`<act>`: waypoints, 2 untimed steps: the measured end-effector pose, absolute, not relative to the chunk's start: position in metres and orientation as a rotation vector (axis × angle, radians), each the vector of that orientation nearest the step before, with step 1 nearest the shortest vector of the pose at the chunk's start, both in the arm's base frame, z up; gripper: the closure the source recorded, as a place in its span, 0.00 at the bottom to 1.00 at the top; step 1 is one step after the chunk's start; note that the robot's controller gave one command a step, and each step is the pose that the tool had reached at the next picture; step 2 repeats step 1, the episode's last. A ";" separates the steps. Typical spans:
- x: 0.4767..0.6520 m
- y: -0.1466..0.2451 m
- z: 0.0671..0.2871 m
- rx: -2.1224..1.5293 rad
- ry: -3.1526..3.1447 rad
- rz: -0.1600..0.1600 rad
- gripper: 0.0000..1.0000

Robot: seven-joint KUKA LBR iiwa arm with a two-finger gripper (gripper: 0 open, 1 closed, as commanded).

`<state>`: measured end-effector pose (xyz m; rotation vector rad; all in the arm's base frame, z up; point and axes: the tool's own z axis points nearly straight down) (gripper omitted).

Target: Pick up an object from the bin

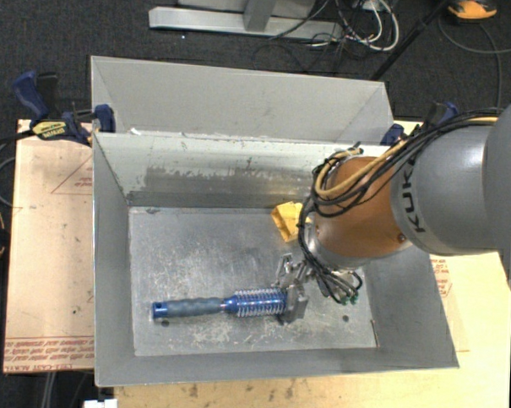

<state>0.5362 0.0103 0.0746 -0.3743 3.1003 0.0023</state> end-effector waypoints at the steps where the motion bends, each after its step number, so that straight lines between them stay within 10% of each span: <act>1: 0.536 -0.004 0.222 -0.407 3.105 -0.002 1.00; 2: 0.536 -0.004 0.222 -0.407 3.105 -0.002 1.00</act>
Offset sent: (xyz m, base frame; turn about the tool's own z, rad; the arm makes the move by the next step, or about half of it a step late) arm -0.0024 -0.0145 0.1438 -0.0230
